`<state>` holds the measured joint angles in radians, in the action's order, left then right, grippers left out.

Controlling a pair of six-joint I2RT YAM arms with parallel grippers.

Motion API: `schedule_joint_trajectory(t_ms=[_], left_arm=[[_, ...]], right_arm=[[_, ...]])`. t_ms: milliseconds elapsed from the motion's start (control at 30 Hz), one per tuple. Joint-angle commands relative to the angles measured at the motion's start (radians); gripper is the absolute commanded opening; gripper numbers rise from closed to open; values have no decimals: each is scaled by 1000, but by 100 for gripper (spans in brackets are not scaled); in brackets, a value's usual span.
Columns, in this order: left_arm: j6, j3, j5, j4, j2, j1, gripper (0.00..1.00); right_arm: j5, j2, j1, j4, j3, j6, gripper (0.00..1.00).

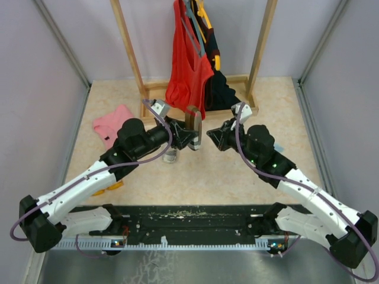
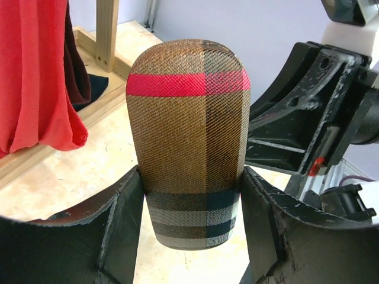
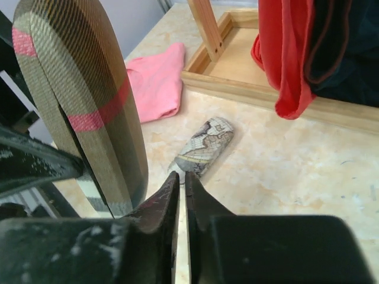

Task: Organize the sunglasses
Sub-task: Open the sunglasses case at the center of the board.

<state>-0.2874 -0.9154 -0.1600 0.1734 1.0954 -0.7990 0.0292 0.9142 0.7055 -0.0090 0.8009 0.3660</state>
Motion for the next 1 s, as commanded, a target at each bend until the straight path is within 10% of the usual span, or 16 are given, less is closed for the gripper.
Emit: schedule_joint_trajectory(t_ms=[0,300,967], left_arm=[[24,20,-58,66,-64,-2,0],[-18,133,-359,337,-195,-2,0],[-105,109,-681,562,-129,-2,0]], right_arm=[[-13,-114,6,38,12,-59,21],[418,-297,6,190,-58,-123,84],[659,-224,33,419,-56,-102,90]])
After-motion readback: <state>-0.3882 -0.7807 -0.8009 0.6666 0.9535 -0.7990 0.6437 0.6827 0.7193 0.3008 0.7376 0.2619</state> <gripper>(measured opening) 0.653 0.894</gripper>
